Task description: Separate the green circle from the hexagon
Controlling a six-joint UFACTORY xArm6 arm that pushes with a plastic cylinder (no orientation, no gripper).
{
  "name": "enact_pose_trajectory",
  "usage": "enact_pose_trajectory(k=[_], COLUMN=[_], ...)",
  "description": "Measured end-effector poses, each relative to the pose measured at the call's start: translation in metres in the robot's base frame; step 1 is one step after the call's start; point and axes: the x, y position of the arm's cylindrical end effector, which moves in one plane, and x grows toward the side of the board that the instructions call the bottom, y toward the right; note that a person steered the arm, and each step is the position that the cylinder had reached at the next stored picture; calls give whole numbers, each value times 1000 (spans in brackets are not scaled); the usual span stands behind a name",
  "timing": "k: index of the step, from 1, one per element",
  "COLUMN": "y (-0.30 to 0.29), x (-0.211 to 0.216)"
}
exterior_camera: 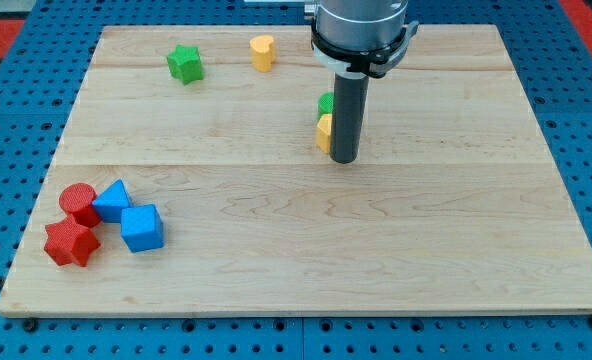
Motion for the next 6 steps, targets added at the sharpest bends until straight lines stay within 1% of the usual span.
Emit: enact_pose_trajectory(k=[1,2,3,4,6], y=[0,14,51,58,29], x=[0,8,11,-2,-58])
